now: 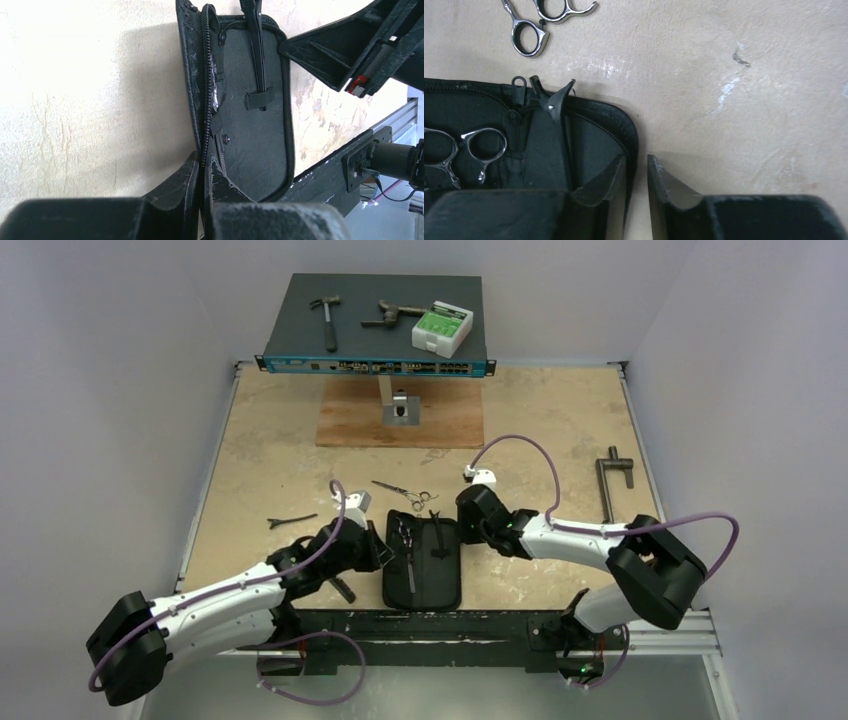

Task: Sort the hair-cutting tools
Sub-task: Place the haircut tool in the hairdressing tool bag.

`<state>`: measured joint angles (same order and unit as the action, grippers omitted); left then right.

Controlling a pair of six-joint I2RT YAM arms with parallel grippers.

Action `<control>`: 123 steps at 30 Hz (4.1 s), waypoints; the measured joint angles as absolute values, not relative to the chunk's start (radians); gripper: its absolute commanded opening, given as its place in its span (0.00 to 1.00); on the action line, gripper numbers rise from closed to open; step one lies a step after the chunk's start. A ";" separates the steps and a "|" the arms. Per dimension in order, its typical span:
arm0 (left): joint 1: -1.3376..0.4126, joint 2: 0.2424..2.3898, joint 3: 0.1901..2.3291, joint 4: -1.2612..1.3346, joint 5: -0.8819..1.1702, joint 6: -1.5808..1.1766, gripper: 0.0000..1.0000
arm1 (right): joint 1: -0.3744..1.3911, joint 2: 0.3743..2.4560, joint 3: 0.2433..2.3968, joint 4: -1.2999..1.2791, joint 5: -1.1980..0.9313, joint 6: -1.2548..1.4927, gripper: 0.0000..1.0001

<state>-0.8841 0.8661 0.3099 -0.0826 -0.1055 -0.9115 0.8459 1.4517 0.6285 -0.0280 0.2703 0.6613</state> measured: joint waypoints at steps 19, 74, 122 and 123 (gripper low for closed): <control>-0.968 0.956 0.487 -0.316 -0.290 -0.925 0.00 | 0.846 1.486 0.900 -0.179 0.291 0.626 0.38; -1.001 0.952 0.533 -0.450 -0.399 -1.038 0.00 | 0.974 1.706 0.951 -0.164 0.302 0.674 0.00; -1.055 0.973 0.546 -0.517 -0.512 -1.166 0.00 | 0.964 1.678 1.068 -0.246 0.328 0.688 0.38; -1.056 0.973 0.546 -0.516 -0.512 -1.166 0.00 | 0.964 1.701 1.089 -0.242 0.329 0.683 0.37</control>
